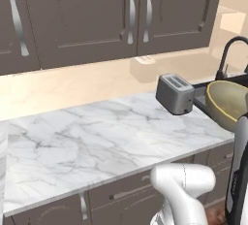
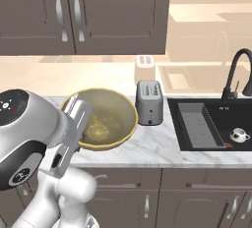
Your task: Pick the mug and place it in the sink. Pick the bowl and place it in the open cabinet and then close the cabinet.
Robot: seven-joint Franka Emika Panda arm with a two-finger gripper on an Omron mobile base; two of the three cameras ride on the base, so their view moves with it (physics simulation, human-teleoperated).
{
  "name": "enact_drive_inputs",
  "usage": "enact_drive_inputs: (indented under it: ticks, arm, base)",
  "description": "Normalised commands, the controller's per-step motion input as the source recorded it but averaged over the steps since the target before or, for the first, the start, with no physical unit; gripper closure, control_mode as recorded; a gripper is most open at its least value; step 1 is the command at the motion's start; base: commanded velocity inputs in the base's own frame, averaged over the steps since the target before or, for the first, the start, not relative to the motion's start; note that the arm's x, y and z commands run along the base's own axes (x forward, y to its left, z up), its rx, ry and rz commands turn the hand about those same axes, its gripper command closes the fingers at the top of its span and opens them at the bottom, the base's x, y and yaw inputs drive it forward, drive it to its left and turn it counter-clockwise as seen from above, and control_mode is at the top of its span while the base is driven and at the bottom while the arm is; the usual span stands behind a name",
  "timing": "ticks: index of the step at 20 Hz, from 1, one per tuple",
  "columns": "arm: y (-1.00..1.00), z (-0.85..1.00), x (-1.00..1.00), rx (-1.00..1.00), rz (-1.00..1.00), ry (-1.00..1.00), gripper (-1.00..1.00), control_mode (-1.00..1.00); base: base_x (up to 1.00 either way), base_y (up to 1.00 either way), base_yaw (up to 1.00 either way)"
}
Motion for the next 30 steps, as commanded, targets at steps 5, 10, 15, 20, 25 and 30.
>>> enact_drive_inputs:
  ticks: [5,10,15,20,25,30]
  arm:
    - [0.0,0.0,0.0,0.0,0.0,0.0,1.0,1.0]
    - [0.0,0.0,0.0,0.0,0.0,0.0,1.0,1.0]
    - [0.0,0.0,0.0,0.0,0.0,0.0,1.0,1.0]
    - [0.0,0.0,0.0,0.0,0.0,0.0,1.0,1.0]
    - [0.0,0.0,0.0,0.0,0.0,0.0,1.0,1.0]
    - [0.0,0.0,0.0,0.0,0.0,0.0,1.0,1.0]
  base:
    - [-0.79,-0.05,0.0]
    - [-1.0,-0.54,0.06]
    - [-1.0,-1.0,0.18]
    - [-0.86,-1.0,0.08]
    - [-0.34,-1.0,0.03]
    - [-0.04,-1.0,0.17]
